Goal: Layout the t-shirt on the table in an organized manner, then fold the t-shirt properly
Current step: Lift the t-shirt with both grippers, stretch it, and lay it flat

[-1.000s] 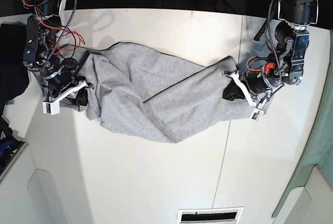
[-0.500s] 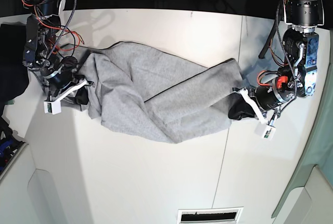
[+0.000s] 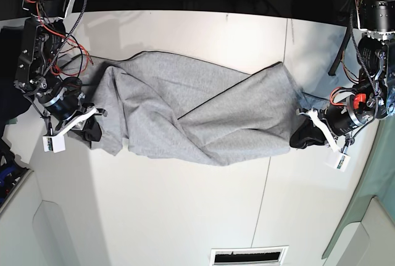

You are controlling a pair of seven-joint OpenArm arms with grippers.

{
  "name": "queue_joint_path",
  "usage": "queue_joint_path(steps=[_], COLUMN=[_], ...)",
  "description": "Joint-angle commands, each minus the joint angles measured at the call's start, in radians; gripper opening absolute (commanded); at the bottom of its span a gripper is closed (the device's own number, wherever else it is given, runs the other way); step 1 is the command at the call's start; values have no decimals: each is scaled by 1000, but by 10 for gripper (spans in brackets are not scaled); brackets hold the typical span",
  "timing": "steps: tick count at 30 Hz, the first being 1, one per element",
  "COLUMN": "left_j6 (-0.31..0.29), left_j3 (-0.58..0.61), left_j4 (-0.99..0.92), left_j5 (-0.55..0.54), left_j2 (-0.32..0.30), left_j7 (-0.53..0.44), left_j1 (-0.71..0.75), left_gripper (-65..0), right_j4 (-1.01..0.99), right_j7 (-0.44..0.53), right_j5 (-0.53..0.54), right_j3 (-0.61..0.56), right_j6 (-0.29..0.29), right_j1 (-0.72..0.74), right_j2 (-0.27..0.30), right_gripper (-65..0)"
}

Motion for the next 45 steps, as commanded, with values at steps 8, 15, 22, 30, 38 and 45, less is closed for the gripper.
queue_joint_path(steps=[8,15,22,30,38,45], left_j6=[-15,-15,-15,-15,-15,-15], left_j3=[-61,-101,-190,-356,-474,-335], left_j4=[251,356,460,608,661,443], left_j5=[-40,-41,-56,-170,-166,-47], left_j2=[-15,-23,-23,-23,-70,-167], left_j7=[-17,-17,-17,27,1,-87], left_j1=[142,271,375,462,369,147], left_gripper=[-650,-650,-650,-650,-650,-650], right_j4=[211,278,375,513,579,465], right_j7=[8,10,9,-7,48,49], right_j5=[52,61,97,97,90,-44], right_j3=[4,4,4,4,37,39], right_j6=[11,11,11,11,10,-8], right_j1=[-129,-233,-315,-410,-297,-26], right_j2=[8,8,8,9,8,9], right_gripper=[-650,-650,-650,-650,-650,-650])
